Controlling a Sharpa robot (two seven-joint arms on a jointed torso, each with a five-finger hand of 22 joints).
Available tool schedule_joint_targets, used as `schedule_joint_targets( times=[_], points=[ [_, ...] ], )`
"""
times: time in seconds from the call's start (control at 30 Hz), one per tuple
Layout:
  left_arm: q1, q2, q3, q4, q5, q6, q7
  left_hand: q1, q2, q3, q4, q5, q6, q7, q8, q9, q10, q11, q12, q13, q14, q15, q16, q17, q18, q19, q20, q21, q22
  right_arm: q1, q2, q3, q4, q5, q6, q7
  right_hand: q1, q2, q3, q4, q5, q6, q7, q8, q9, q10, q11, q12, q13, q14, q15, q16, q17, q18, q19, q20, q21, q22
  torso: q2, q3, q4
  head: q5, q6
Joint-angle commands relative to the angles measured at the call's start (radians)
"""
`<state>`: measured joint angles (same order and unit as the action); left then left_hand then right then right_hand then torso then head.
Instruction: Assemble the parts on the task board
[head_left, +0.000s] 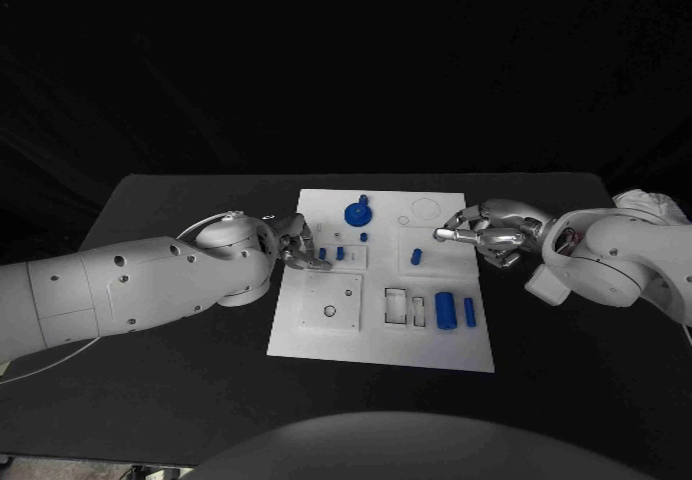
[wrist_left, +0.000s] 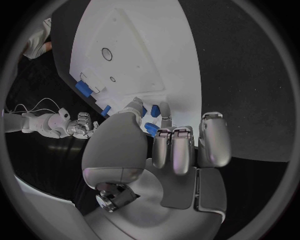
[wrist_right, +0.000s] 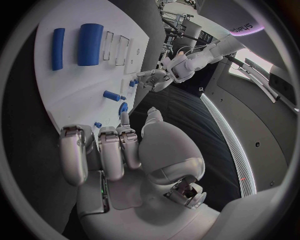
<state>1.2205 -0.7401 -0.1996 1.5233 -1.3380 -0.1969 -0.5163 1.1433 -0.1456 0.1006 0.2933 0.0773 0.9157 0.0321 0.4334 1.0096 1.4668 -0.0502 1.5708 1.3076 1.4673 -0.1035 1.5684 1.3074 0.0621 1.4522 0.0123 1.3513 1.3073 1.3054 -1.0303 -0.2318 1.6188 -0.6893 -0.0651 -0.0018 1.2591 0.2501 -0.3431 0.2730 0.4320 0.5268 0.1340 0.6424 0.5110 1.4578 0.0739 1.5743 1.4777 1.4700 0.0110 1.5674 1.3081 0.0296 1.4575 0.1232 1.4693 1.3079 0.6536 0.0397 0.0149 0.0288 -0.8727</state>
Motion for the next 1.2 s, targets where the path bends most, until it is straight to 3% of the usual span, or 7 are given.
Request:
schedule_joint_targets(
  times=[0.03, 0.3, 0.7, 0.73, 0.87, 0.93, 1.2],
  points=[
    [0.001, -0.019, 0.000, 0.022, 0.004, -0.019, 0.069, 0.024, -0.001, -0.006, 0.000, -0.006, -0.009, 0.002, 0.005, 0.002, 0.104, 0.005, 0.000, 0.263, 0.104, 0.008, 0.002, 0.263, 0.000, -0.002, 0.004, -0.009, 0.075, -0.001, -0.001, 0.000, 0.001, -0.003, 0.018, 0.001, 0.008, -0.001, 0.002, -0.002, 0.005, 0.001, 0.004, -0.004, -0.001, 0.113, -0.015, -0.004, 0.093, 0.101, 0.000, 0.003, 0.263, 0.007, -0.005, 0.000, -0.003, 0.215, 0.000, 0.0004, 0.0003, -0.001, 0.000],
    [0.033, -0.100, 0.009, 0.093, -0.028, -0.086, 0.129, 0.113, 0.001, -0.001, -0.003, -0.013, -0.021, 0.004, 0.018, 0.007, 0.104, 0.009, 0.000, 0.263, 0.104, 0.010, 0.002, 0.263, 0.000, -0.004, 0.006, -0.009, 0.080, -0.001, -0.004, 0.000, 0.007, -0.004, 0.002, 0.017, 0.010, -0.002, 0.003, -0.003, 0.006, 0.003, 0.004, -0.004, -0.001, 0.113, -0.014, -0.004, 0.093, 0.101, 0.000, 0.003, 0.263, 0.007, -0.004, 0.000, -0.002, 0.215, 0.001, 0.0001, 0.0007, -0.002, 0.000],
    [0.186, -0.201, 0.014, 0.165, -0.058, -0.252, 0.317, 0.286, 0.004, 0.144, -0.004, -0.011, -0.050, 0.046, -0.080, -0.160, -0.018, 0.053, -0.124, 0.132, 0.065, 0.059, -0.043, 0.210, 0.017, -0.096, 0.041, -0.095, 0.047, -0.001, 0.000, 0.000, 0.010, -0.003, -0.026, 0.048, 0.011, -0.002, 0.003, -0.004, 0.006, 0.003, 0.004, -0.004, -0.001, 0.113, -0.015, -0.004, 0.093, 0.101, 0.000, 0.003, 0.263, 0.006, -0.002, 0.000, 0.000, 0.216, 0.002, -0.0003, -0.0014, 0.000, 0.000],
    [0.192, -0.201, 0.014, 0.164, -0.058, -0.254, 0.334, 0.312, 0.002, 0.160, -0.003, -0.014, -0.048, 0.048, -0.086, -0.178, -0.077, 0.058, -0.178, 0.081, 0.032, 0.066, -0.075, 0.174, 0.022, -0.120, 0.046, -0.114, 0.040, -0.001, 0.000, 0.000, 0.010, -0.003, -0.027, 0.050, 0.011, -0.002, 0.003, -0.004, 0.006, 0.003, 0.004, -0.004, -0.001, 0.113, -0.015, -0.004, 0.093, 0.101, 0.000, 0.003, 0.263, 0.006, -0.002, 0.000, 0.000, 0.216, 0.001, -0.0001, -0.0003, 0.000, 0.000],
    [0.206, -0.177, 0.007, 0.146, -0.062, -0.236, 0.405, 0.392, -0.012, 0.244, -0.005, -0.018, -0.085, 0.072, -0.152, -0.263, -0.647, 0.095, -0.796, -0.424, -0.286, 0.099, -0.360, -0.104, 0.036, -0.239, 0.073, -0.220, -0.004, -0.001, 0.005, 0.000, 0.010, -0.003, -0.037, 0.067, 0.013, -0.002, 0.004, -0.004, 0.006, 0.004, 0.003, -0.003, 0.000, 0.113, -0.015, -0.004, 0.093, 0.101, 0.000, 0.003, 0.263, 0.006, -0.001, 0.000, 0.001, 0.216, 0.003, -0.0005, -0.0017, 0.006, 0.000],
    [0.201, -0.152, 0.004, 0.130, -0.084, -0.223, 0.423, 0.394, -0.036, 0.279, 0.000, -0.021, -0.068, 0.082, -0.208, -0.338, -0.698, 0.116, -0.975, -0.574, -0.371, 0.118, -0.464, -0.214, 0.027, -0.205, 0.082, -0.169, 0.037, -0.001, 0.006, 0.000, 0.010, -0.003, -0.046, 0.084, 0.015, -0.001, 0.005, -0.005, 0.007, 0.004, 0.003, -0.003, 0.000, 0.113, -0.015, -0.004, 0.093, 0.101, 0.000, 0.003, 0.263, 0.006, -0.001, 0.000, 0.001, 0.217, 0.005, -0.0027, 0.0020, 0.002, 0.000],
    [0.131, -0.046, 0.001, 0.053, -0.268, -0.200, 0.425, 0.374, -0.059, 0.172, -0.012, 0.022, -0.018, 0.051, -0.359, -0.592, -0.650, 0.092, -1.271, -0.922, -0.058, 0.053, -0.385, -0.233, -0.010, 0.011, 0.050, 0.034, 0.152, -0.001, 0.007, 0.000, 0.008, 0.001, -0.083, 0.144, 0.019, 0.003, 0.009, -0.005, 0.008, 0.002, 0.001, -0.004, -0.001, 0.113, -0.016, -0.004, 0.093, 0.101, 0.000, 0.003, 0.263, 0.007, -0.004, 0.000, -0.002, 0.215, 0.011, -0.0064, 0.0052, -0.006, 0.000]
  ],
)
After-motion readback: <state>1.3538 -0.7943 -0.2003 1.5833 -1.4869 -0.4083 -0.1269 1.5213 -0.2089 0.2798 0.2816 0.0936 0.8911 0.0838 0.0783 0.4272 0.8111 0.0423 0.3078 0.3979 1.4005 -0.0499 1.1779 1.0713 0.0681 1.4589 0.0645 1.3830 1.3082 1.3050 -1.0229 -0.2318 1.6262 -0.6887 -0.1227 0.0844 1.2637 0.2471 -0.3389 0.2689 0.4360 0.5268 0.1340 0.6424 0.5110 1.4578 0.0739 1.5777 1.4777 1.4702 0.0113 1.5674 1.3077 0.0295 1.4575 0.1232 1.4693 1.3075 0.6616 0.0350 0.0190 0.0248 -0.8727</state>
